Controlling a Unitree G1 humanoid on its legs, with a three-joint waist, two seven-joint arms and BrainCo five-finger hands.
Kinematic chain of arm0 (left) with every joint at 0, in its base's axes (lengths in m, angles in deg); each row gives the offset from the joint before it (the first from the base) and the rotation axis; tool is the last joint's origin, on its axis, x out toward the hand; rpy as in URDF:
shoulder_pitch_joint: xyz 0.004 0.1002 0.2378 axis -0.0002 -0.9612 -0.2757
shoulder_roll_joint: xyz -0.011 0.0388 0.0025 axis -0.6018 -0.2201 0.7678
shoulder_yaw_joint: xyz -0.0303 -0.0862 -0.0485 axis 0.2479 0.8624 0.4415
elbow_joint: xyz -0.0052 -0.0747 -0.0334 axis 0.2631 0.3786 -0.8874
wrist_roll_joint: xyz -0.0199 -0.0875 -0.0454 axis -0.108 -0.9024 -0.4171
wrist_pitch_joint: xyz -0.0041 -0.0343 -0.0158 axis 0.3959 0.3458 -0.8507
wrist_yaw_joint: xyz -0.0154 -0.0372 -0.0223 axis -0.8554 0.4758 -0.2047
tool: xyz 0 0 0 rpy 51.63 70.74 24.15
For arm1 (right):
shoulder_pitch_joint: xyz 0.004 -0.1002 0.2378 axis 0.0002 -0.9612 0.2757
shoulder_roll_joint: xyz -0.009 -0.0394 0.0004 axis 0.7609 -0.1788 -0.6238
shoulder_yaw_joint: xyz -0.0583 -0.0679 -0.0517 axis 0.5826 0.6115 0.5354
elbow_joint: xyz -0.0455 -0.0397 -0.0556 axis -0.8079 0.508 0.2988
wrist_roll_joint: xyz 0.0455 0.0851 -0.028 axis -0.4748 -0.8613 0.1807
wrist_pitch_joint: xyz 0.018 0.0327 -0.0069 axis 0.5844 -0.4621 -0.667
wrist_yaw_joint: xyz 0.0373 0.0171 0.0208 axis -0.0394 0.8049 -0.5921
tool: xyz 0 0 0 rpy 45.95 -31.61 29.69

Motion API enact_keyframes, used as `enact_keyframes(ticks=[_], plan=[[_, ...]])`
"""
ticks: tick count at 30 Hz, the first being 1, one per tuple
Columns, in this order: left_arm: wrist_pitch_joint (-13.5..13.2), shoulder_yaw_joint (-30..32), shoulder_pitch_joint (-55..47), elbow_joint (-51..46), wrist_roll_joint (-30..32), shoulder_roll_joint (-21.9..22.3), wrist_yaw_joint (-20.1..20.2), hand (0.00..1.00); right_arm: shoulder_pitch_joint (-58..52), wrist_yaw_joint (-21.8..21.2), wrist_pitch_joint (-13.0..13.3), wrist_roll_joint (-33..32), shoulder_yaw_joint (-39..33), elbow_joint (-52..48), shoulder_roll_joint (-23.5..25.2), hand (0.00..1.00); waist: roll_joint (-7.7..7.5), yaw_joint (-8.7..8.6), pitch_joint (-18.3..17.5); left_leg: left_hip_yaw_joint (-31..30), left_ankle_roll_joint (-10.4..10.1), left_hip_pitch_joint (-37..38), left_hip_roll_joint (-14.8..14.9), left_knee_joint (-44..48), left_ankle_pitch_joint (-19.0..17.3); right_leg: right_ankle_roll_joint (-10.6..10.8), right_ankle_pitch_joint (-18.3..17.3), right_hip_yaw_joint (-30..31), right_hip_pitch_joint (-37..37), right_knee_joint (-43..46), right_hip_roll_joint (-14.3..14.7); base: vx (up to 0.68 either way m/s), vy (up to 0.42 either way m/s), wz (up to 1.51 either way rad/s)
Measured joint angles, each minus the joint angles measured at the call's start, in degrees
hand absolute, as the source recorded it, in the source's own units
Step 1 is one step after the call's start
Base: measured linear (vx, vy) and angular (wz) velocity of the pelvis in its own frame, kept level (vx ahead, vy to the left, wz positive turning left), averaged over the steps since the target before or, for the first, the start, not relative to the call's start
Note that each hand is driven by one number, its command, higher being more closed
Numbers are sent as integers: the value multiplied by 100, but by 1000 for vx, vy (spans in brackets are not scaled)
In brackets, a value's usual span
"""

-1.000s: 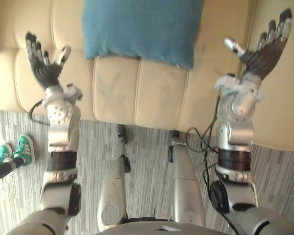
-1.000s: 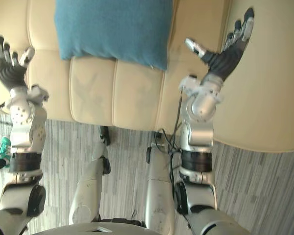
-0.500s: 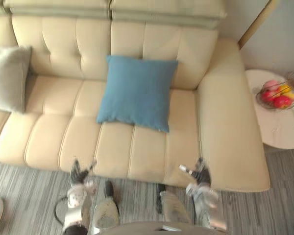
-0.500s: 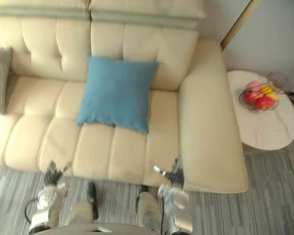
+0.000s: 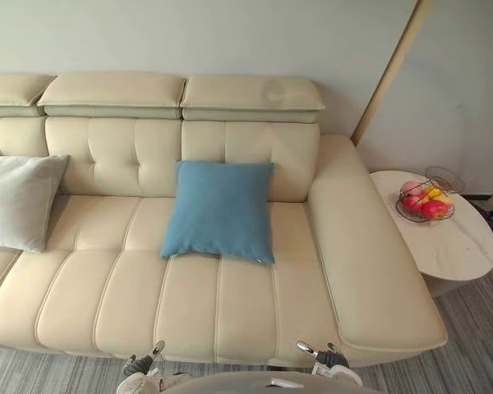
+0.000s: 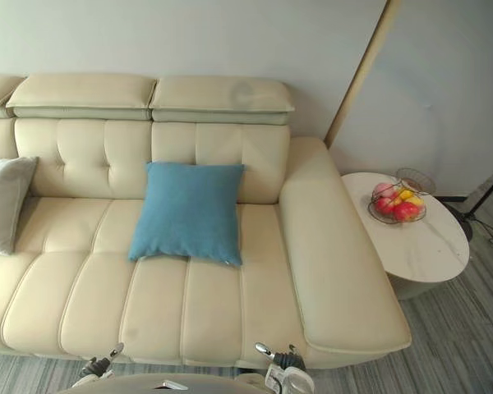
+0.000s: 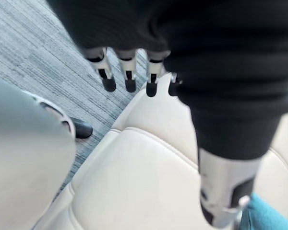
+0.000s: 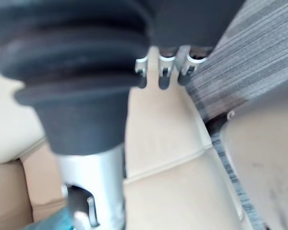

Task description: Pick up cushions and gather them together orderly.

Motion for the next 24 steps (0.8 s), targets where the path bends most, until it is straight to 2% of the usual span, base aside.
enact_keyframes(ticks=[3,5,6,7,8,9,10,11,12,13,14,15,16,17,18,20,22,24], plan=[[13,83,106,111,0,-12,-98,0,126,16,-2,-1,22,-2,12,0,-47,43,74,338,17,-40,-2,228,-147,-63,169,298,-134,-33,12,-66,30,-59],[13,176,163,95,2,-33,-121,0,218,29,-5,-1,36,-21,56,0,-79,55,161,481,156,-233,68,664,-373,-637,122,-72,-219,-133,-77,-111,31,-55],[14,210,179,89,4,5,-165,0,240,40,-5,-1,32,-25,59,0,-22,87,170,453,248,-286,132,762,-421,-1276,-52,-664,-223,-217,-156,-88,20,-43],[11,223,241,87,7,80,-242,0,319,61,1,11,44,-45,27,0,149,138,234,514,284,-374,380,830,-392,-950,-434,-1214,-377,534,-290,-87,-9,-31],[12,225,269,86,7,60,-269,0,341,70,6,26,58,-49,40,0,153,118,295,491,294,-413,394,893,-398,-785,-534,-1336,-556,1256,-375,-86,-47,7],[13,208,275,69,7,-1,-329,0,331,118,2,113,104,-44,86,0,11,105,278,368,299,-477,391,977,-401,-560,-788,-1494,-731,2506,-571,-65,-91,56],[16,156,241,28,4,-131,-343,0,327,146,9,227,139,29,166,0,-183,119,233,214,279,-490,346,1046,-389,-289,-964,-1621,-597,3551,-738,-45,-103,63],[17,163,230,9,-5,-158,-344,0,330,153,12,228,143,81,184,0,-249,131,191,167,268,-519,314,1072,-382,-265,-951,-1646,-515,3730,-800,-27,-119,52],[15,162,171,-79,-7,-201,-345,0,352,153,10,231,146,240,183,0,-425,187,96,99,230,-526,128,1113,-326,-78,-815,-1662,-373,3608,-948,-2,-127,11],[25,154,224,-13,-10,-185,-349,0,504,161,11,239,146,335,106,0,-387,279,78,27,277,-737,200,1361,-242,-28,-838,-1708,-217,3106,-761,-39,-107,1],[30,118,255,-17,-10,-166,-347,0,623,162,9,261,160,374,58,0,-310,283,98,-39,311,-964,212,1474,-288,-37,-824,-1661,-81,2806,-707,-181,-31,-17],[30,-20,250,-32,-7,-112,-357,0,701,174,2,375,167,426,-63,0,-241,296,56,-364,302,-1101,-129,1203,-313,-37,-824,-1424,32,2127,-708,-267,112,-50],[15,-213,218,-79,-17,-8,-384,0,852,184,9,418,189,490,-256,0,54,352,65,-549,589,-1235,-322,869,11,1,-840,-1284,122,1454,-519,-266,156,-64],[15,-258,237,-64,1,-43,-390,0,949,191,4,415,218,532,-246,0,61,333,56,-431,568,-1315,-317,889,84,23,-913,-1260,157,1259,-559,-201,81,-68],[27,-529,357,-29,90,-198,-460,0,1126,197,2,389,353,562,-210,0,73,295,248,-378,579,-1462,-265,914,143,-68,-1014,-1351,166,981,-503,-178,-17,-26],[38,-817,465,-11,253,-258,-452,0,1163,230,2,376,364,602,-174,0,169,238,525,-400,486,-1437,-166,929,216,-44,-913,-1344,268,810,-365,-226,-45,-6],[39,-854,421,-22,312,-232,-451,0,991,246,-5,376,352,609,-178,0,218,234,523,-391,401,-1287,-101,635,421,-18,-775,-1343,290,687,-264,-238,-34,-7],[46,-909,353,-18,346,-201,-443,0,923,257,-41,366,322,599,-195,0,243,115,496,-391,279,-1101,-99,162,499,-81,-669,-1369,250,631,-219,-175,-40,-10]])
